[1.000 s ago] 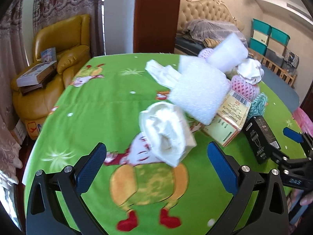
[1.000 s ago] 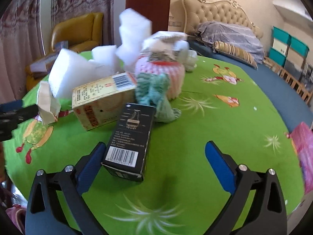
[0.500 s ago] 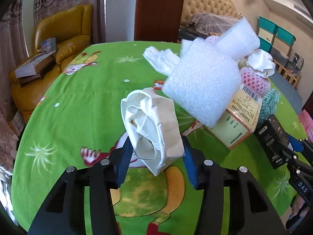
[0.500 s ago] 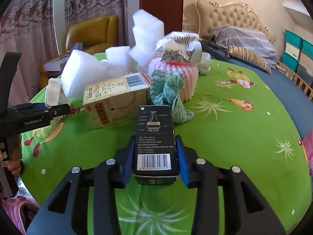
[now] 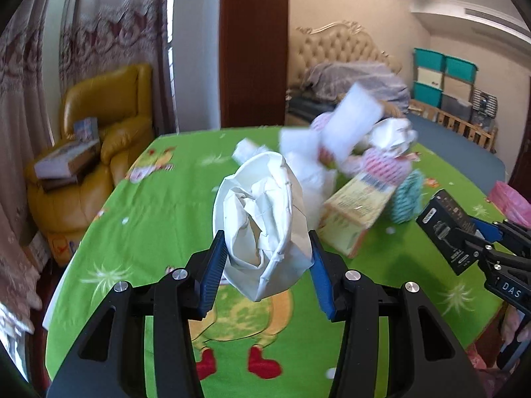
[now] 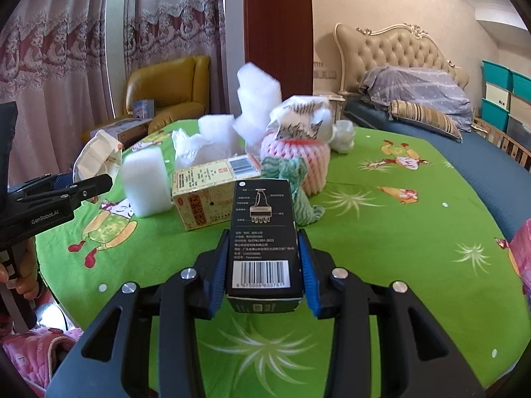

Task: Collect trash
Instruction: 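Carry the tissue and black box to the pink bin and release both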

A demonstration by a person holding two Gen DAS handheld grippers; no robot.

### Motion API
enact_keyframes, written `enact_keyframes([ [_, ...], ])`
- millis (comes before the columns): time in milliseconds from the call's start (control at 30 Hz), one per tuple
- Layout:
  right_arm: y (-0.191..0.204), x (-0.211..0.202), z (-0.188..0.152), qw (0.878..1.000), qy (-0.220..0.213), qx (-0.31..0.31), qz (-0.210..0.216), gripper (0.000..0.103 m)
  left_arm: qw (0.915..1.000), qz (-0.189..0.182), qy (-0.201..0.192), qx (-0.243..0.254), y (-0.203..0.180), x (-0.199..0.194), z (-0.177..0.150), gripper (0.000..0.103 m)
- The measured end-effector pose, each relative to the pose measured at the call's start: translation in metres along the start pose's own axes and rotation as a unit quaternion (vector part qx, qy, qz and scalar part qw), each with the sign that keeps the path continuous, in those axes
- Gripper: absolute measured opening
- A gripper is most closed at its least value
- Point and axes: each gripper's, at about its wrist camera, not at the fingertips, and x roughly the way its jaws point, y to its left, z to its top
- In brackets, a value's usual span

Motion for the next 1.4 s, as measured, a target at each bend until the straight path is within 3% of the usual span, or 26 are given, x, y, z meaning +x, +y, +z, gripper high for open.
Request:
enact_keyframes([
  [300, -0.035, -0.031, -0.007, 0.999, -0.026, 0.027, -0.032, 0.038, 0.9972, -0.043, -0.018, 0.058, -0.048, -0.006, 0.012, 0.046],
  [733, -0.105, -0.075, -0.021, 0.990, -0.057, 0.078, -0.106, 0.038, 0.9836, -0.137, -0.024, 0.115, -0.139, 0.012, 0.030, 0.046],
  [1100, -0.170, -0.114, -0.040, 0.973, -0.072, 0.116, -0.185, 0.038, 0.9585, -0.219, -0.025, 0.181, -0.246, 0.027, 0.038, 0.046],
  [1300, -0.217, -0.138, -0.055, 0.957, -0.081, 0.141, -0.239, 0.038, 0.9394, -0.269, -0.020, 0.211, -0.308, 0.032, 0.047, 0.046],
  [1400, -0.251, -0.149, -0.060, 0.947, -0.080, 0.159, -0.267, 0.038, 0.9258, -0.306, -0.008, 0.221, -0.347, 0.041, 0.056, 0.046],
])
